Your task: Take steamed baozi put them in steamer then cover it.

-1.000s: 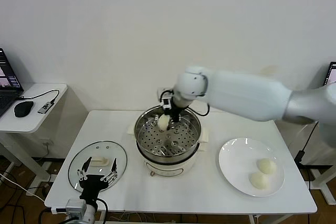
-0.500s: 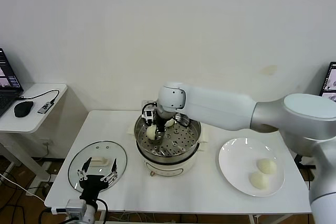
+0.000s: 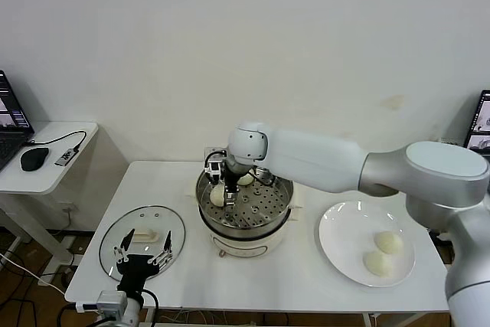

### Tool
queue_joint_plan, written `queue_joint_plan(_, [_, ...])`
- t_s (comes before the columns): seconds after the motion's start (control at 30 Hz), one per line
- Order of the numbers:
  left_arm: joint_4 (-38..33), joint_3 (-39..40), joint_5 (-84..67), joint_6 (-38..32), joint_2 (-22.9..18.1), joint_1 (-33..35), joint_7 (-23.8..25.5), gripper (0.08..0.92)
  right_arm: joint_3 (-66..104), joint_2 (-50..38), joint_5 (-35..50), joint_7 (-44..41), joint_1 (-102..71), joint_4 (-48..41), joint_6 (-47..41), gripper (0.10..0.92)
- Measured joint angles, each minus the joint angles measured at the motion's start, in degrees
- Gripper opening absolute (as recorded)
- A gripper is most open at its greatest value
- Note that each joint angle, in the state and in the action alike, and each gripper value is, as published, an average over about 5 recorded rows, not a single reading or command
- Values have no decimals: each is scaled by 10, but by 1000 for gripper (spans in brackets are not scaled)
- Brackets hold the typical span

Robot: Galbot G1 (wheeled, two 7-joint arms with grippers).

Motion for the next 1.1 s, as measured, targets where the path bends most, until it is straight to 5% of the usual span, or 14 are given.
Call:
queue_joint_plan(0.6, [-8,3,2,-1,7,7,1,823,-25,-287,-107,-135,109,181,113,823])
queue_joint_plan(1.1, [-10,12,19,-1,5,16,4,823,83,-523,-253,-148,-93,261,180,823])
